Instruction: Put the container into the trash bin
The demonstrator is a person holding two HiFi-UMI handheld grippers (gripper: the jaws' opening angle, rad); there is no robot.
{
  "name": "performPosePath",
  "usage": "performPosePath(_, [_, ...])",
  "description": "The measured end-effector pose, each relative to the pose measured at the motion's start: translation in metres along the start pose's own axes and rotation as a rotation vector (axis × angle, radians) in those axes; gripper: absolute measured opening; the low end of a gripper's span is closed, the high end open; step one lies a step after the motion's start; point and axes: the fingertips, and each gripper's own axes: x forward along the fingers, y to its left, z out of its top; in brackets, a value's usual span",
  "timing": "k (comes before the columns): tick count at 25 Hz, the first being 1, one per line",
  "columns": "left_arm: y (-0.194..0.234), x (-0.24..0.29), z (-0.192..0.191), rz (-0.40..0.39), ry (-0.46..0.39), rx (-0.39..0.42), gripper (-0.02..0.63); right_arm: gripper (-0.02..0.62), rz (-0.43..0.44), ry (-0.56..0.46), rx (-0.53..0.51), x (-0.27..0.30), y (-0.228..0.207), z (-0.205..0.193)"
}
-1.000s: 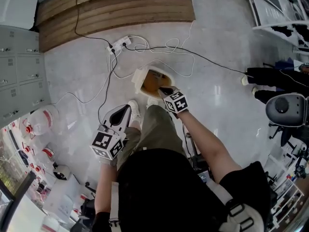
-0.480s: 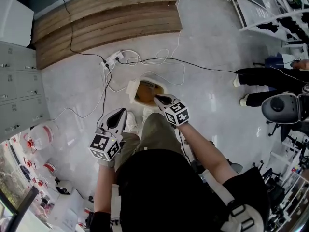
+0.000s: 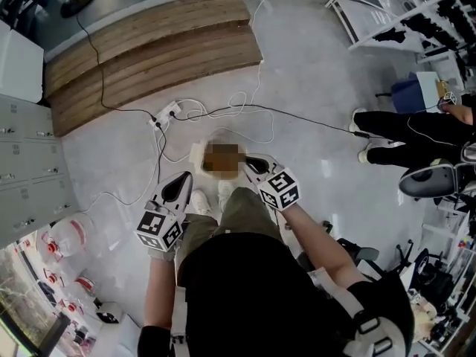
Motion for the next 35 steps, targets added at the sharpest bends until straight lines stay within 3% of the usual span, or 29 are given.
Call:
performPosePath(19, [-0.054, 0.004, 0.083, -0.126, -0.073, 0.167, 0.005, 0.034, -0.12, -0.223, -0.048, -0.117, 0.027, 0.09])
performPosePath(35, [-0.092, -0.008, 0.129, -0.164, -0.137, 0.278, 0.005, 0.034, -0.197, -0.37, -0.095, -0.18, 0.034, 0.138])
